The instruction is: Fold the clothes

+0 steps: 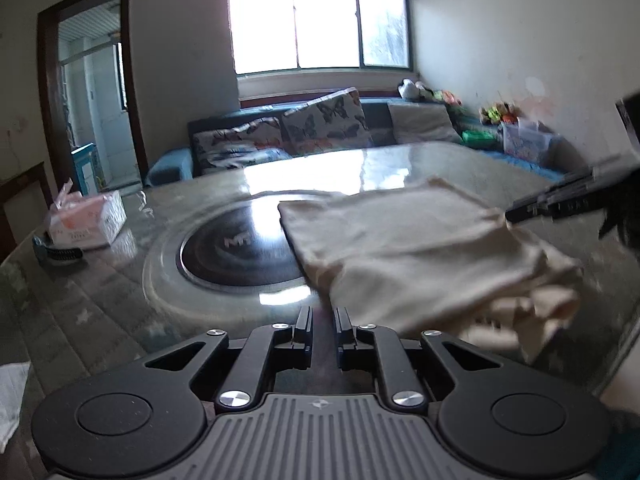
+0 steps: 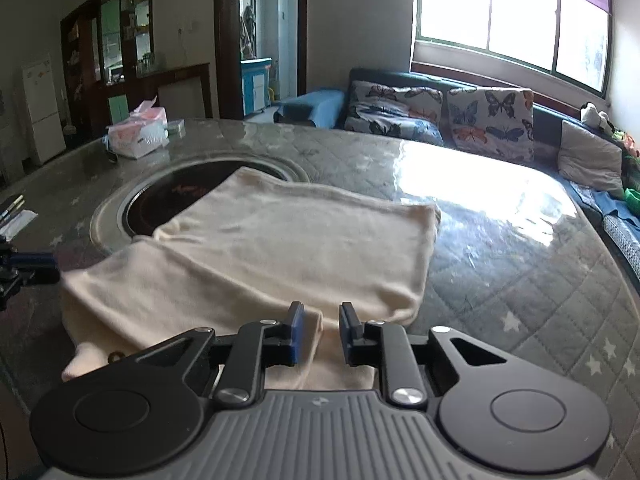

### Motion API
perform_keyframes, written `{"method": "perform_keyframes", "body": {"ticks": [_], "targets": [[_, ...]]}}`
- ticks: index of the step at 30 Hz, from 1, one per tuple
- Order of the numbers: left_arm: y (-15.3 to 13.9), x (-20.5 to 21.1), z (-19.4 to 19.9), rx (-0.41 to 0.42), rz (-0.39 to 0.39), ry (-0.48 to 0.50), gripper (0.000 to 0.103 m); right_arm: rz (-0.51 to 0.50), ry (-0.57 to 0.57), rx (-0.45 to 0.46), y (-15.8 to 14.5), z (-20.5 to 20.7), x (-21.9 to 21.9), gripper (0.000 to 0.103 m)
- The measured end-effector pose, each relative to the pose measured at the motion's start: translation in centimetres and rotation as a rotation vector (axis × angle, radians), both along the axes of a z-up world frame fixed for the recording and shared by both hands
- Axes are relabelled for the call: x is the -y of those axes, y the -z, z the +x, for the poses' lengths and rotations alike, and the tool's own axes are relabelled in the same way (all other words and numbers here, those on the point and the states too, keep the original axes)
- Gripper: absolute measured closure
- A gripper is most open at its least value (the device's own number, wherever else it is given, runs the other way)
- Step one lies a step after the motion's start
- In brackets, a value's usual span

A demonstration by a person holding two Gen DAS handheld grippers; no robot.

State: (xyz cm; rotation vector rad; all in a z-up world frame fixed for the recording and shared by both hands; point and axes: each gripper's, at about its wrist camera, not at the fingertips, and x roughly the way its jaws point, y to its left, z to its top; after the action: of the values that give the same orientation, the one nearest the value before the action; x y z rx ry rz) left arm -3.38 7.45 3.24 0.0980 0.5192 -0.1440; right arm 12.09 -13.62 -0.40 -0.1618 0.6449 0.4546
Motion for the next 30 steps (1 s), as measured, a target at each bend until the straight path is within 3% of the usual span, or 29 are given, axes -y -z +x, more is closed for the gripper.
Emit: {"method": "perform_keyframes", "body": {"ticks": [8,17,21,26,30], "targets": [[-1.5,2.0,3.9,0.034,-0.031,0.02,0.089,0.016,-0.078,-0.002,0.5,0.8,-1.9,0.084],[1.6,2.7,8.5,-0.058,-0.021,0.006,0.089,0.001,-0.078,-0.05,2.4,1.3,-1.3,0.084],[2.4,2.5,8.4,-0.07,-0.005,0.007,0.088,0.001,-0.086,-0.044,1.9,0.4,-0.8,0.083],[1.8,3.0,7.4,-0.048,0.011,0.008,0.073,-0.01,-0.141,-0.033,1.6,-1.4,-0.9,0.078],[1.6,3.7,6.0,-0.028,0.051,0.038,0.073,-0.034,-0.161,-0.041,2.3,-2.4,-0.9,0.077]]}}
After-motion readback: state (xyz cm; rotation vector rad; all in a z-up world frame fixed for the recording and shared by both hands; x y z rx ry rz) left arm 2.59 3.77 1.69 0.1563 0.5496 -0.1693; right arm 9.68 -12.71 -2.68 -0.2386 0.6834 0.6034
